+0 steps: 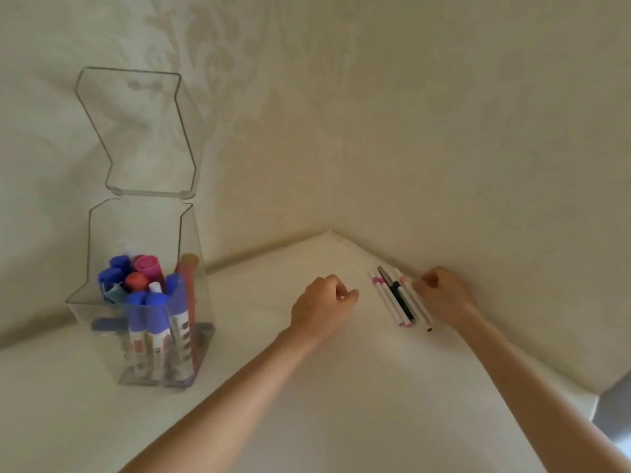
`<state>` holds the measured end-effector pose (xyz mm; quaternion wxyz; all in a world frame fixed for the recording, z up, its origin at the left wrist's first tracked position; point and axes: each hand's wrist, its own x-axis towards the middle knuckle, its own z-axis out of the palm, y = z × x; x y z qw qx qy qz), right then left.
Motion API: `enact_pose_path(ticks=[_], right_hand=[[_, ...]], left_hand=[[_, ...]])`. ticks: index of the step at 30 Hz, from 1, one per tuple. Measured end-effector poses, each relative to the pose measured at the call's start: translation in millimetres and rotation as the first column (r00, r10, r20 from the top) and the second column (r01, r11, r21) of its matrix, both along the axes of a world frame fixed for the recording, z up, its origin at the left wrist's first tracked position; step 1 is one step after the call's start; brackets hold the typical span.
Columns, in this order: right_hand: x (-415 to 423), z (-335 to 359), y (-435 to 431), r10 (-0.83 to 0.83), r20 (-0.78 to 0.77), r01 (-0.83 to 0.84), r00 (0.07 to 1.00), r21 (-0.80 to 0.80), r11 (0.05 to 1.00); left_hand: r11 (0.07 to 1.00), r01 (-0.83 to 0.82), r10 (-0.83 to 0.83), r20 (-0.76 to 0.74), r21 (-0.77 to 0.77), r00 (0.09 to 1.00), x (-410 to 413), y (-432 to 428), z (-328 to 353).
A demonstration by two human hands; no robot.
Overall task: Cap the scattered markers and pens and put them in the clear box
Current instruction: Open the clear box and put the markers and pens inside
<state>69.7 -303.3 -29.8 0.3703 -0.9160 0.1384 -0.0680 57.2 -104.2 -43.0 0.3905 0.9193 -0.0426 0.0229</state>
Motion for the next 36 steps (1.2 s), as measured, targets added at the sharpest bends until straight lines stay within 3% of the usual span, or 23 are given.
enact_pose_path(ticks=[9,14,21,23,25,28,31,34,36], right_hand=[[29,-4,9,0.121,-0.192,-0.157,0.974,-0.188,0.969],[25,-3,6,0.128,-0.285,-0.206,0.95,-0.261,0.943],[7,-13,22,0.164,-0.307,-0.305,0.938,-0.501,0.81],[5,-14,24,0.166,-0.251,-0.258,0.953,-0.395,0.882],[2,-14,24,0.178,-0.166,-0.201,0.97,-0.136,0.97],[-11,-11,30,0.215,-0.053,-0.199,0.975,0.219,0.955],[-27,-4,45,0.249,0.026,-0.23,0.968,0.491,0.84],[-43,5,65,0.266,0.113,-0.252,0.957,0.775,0.579],[-52,11,84,0.285,0.155,-0.274,0.946,0.854,0.442]], left_hand=[[0.965,-0.138,0.167,-0.12,0.224,0.979,51,-85,-10],[0.965,-0.062,0.112,-0.188,0.255,0.976,62,-85,-9],[0.907,0.045,0.035,-0.183,0.418,0.983,46,-73,-8],[0.909,0.016,0.045,-0.135,0.416,0.99,38,-73,-13],[0.942,-0.019,0.048,-0.079,0.336,0.996,27,-69,-14],[0.992,0.059,-0.053,-0.059,0.112,0.997,12,-48,-5],[0.989,0.135,-0.134,0.011,-0.066,0.991,-7,-16,9],[0.976,0.105,-0.095,0.062,-0.189,0.994,-30,18,21],[0.95,0.081,-0.062,0.073,-0.301,0.995,-45,41,28]])
